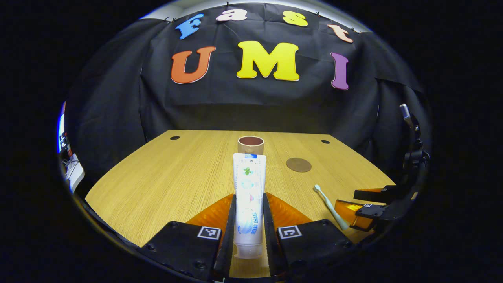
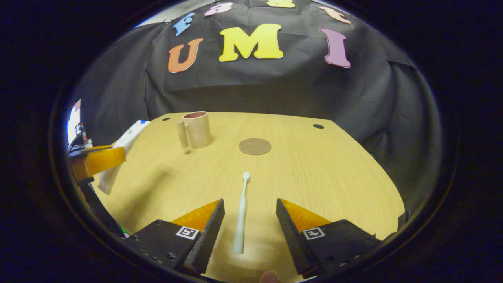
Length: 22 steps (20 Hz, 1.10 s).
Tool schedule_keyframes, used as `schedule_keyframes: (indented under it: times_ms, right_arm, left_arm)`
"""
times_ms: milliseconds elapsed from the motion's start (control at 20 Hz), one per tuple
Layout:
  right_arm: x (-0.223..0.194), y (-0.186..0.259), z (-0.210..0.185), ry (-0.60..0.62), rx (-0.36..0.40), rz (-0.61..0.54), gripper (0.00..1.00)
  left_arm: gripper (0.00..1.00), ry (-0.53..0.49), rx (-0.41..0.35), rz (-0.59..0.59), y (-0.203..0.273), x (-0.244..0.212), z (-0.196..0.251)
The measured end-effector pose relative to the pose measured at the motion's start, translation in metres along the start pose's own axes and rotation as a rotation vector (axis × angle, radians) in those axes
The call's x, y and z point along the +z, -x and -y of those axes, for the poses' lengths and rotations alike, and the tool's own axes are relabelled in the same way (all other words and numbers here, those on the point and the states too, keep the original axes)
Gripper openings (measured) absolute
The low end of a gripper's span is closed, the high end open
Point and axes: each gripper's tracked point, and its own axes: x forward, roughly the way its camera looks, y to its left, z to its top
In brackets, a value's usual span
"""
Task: Put the toothbrush and toothpaste on the desktop into the cup, then pick up the cup and place it on the coaster on the desktop.
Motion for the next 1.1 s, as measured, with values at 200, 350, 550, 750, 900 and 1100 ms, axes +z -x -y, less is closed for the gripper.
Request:
schedule_keyframes:
  times_ms: [200, 350, 550, 750, 900, 1100]
  right_arm:
    - [0.0, -0.027, -0.012, 0.004, -0.03, -0.055, 0.8]
    - [-0.003, -0.047, -0.013, 0.0, -0.064, -0.097, 0.75]
    - [-0.001, -0.061, -0.014, -0.046, -0.093, -0.127, 0.63]
    - [-0.001, -0.068, -0.019, -0.094, -0.075, -0.133, 0.22]
    - [-0.002, -0.07, -0.02, -0.078, -0.047, -0.133, 0.03]
    - [0.0, -0.064, -0.021, -0.12, 0.014, -0.142, 0.0]
  left_arm:
    - [0.39, 0.015, -0.005, 0.055, 0.006, 0.017, -0.005]
    - [0.39, 0.031, -0.003, 0.065, 0.007, 0.02, -0.012]
    - [0.39, 0.053, 0.004, 0.07, 0.006, 0.019, -0.026]
    - [0.39, 0.067, 0.019, 0.083, 0.004, 0.024, -0.036]
    - [0.39, 0.08, 0.012, 0.095, 0.0, 0.029, -0.039]
    - [0.39, 0.08, 0.005, 0.13, -0.005, 0.042, -0.036]
